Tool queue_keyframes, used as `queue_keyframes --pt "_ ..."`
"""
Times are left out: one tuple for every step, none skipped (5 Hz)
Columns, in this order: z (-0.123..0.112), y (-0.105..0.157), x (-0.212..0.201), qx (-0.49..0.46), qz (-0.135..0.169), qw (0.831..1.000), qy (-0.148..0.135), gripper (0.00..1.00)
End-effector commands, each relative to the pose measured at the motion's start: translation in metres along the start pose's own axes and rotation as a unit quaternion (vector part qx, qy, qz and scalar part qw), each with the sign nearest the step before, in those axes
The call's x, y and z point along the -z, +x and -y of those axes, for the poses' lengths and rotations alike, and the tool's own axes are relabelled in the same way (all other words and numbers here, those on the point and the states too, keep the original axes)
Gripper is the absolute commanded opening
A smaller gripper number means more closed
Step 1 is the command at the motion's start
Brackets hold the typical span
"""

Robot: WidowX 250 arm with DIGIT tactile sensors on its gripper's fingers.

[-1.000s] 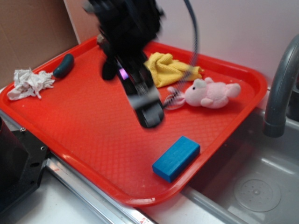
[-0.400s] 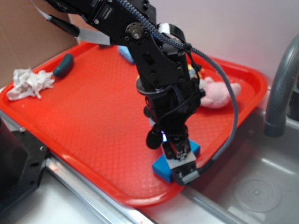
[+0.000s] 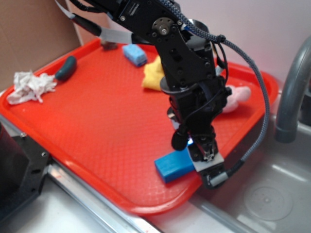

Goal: Grab the blue block.

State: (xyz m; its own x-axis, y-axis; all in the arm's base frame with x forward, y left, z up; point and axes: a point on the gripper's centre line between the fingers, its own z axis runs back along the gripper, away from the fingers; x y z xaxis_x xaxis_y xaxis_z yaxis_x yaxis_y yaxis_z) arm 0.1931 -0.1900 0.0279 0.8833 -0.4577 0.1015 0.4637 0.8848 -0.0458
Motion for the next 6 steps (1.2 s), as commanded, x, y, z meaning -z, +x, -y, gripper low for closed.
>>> queue_keyframes --pt "-0.031 -0.047 -0.031 -0.043 -0.009 0.999 0.009 1.00" --pt "-0.036 -0.053 -0.040 -0.044 -0.018 0.999 0.016 1.00" --pt "-0.029 -0.035 -0.037 0.079 0.010 0.996 -0.032 1.00" --pt "-0.020 -0.015 -0.047 0.073 0.003 0.997 0.032 1.00" --pt "-0.017 -0.010 -0.036 0.085 -0.008 0.996 0.001 1.00" --pt "-0.020 -0.014 -0.024 0.206 -0.019 0.978 -0.022 1.00"
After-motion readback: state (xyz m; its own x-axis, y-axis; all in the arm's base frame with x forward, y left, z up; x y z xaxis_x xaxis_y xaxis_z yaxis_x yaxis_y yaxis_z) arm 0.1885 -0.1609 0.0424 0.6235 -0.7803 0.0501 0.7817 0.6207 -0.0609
